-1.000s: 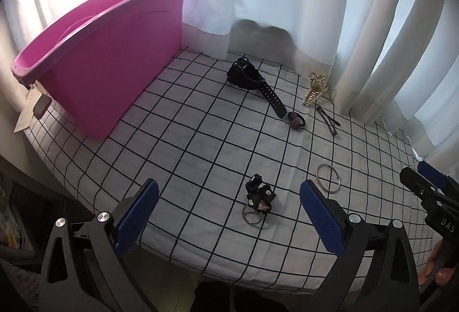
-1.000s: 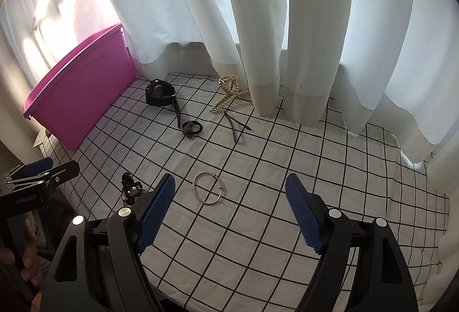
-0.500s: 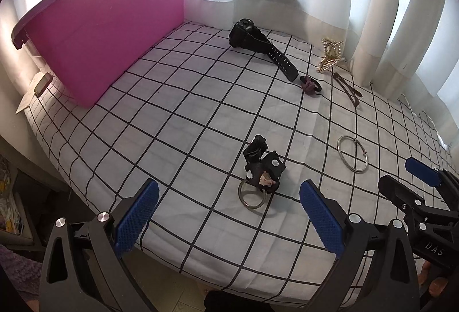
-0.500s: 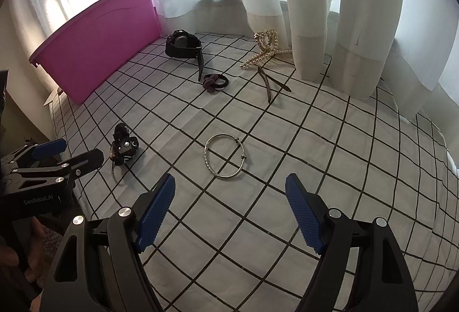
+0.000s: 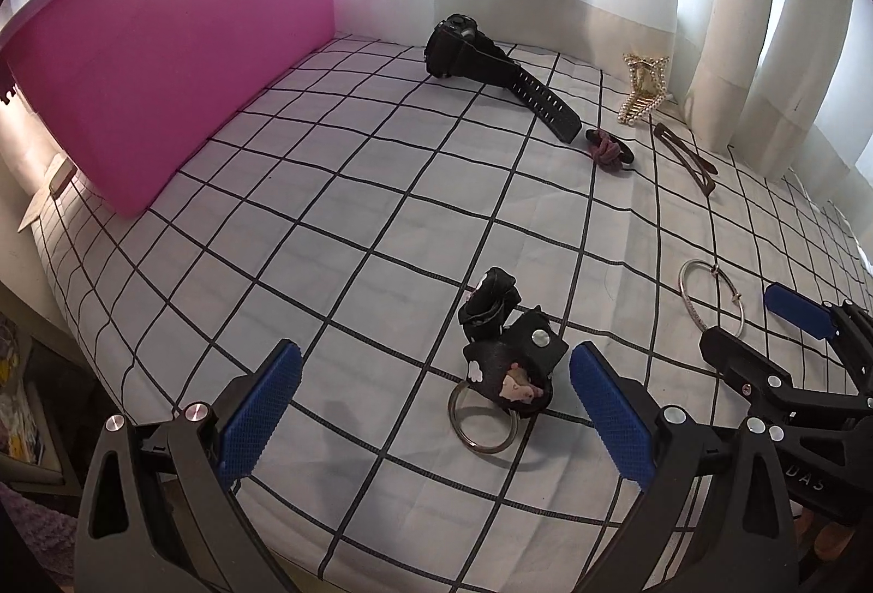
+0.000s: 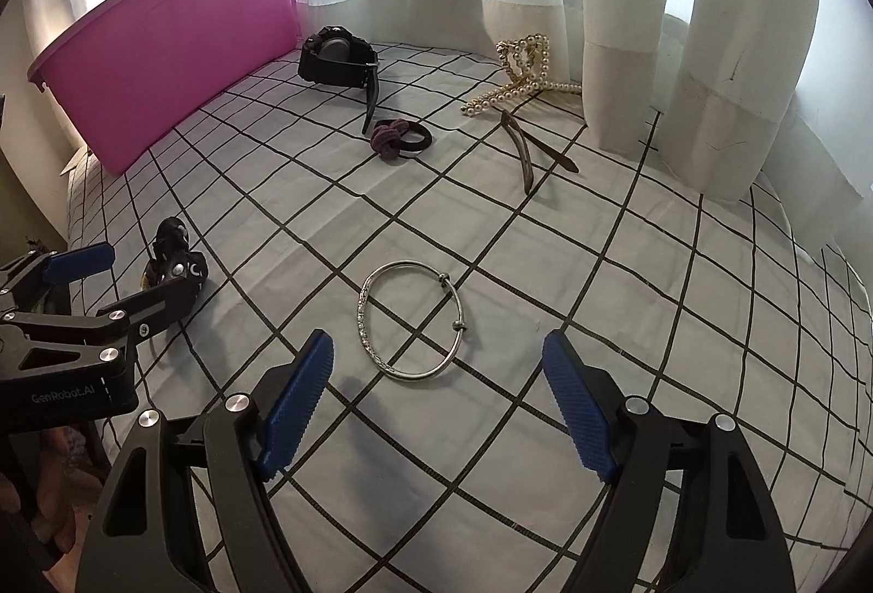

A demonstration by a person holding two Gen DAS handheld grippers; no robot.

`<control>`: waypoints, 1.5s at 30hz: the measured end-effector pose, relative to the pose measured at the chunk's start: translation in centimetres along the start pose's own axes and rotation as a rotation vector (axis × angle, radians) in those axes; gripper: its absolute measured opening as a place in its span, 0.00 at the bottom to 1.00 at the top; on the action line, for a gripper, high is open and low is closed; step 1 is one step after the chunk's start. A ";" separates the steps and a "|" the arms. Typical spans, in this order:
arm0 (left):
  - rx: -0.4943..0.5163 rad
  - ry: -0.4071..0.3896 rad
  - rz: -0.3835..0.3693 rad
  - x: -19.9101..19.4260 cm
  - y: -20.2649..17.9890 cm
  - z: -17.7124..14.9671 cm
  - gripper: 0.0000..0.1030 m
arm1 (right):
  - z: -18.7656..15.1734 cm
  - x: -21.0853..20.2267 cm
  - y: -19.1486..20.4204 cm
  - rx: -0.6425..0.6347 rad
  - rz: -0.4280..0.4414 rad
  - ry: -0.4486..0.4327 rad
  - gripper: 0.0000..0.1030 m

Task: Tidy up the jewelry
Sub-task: 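Grasp the black keychain with the left tool while the right tool grasps the silver ring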

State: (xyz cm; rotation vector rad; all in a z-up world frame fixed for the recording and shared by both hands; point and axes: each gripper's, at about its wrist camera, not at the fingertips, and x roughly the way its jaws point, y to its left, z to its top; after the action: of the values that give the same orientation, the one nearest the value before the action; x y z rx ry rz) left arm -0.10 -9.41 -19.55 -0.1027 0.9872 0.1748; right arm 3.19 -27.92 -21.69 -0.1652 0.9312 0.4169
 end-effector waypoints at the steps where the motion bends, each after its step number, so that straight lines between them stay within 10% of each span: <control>1: -0.005 0.006 -0.005 0.2 0.0 0.0 0.94 | 0.1 0.2 0.0 -0.003 -0.007 0.001 0.73; 17: -0.012 -0.018 -0.011 1.5 -0.7 -0.2 0.94 | 0.7 1.3 0.7 -0.055 -0.037 -0.007 0.74; 25: 0.031 -0.038 -0.049 0.7 -1.6 -0.4 0.68 | 0.5 1.0 1.6 -0.106 -0.001 -0.024 0.52; 29: 0.048 -0.046 -0.067 0.3 -1.8 -0.5 0.33 | 0.4 0.9 2.0 -0.123 0.004 -0.033 0.41; 45: -0.010 -0.052 -0.078 -2.4 -0.4 -0.1 0.32 | 0.4 -1.8 2.0 -0.101 0.062 -0.064 0.40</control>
State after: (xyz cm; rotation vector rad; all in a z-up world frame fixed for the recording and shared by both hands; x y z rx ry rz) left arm -1.37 -10.01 -17.58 -0.1449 0.9290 0.1098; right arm 1.71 -26.47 -19.93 -0.2139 0.8544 0.5238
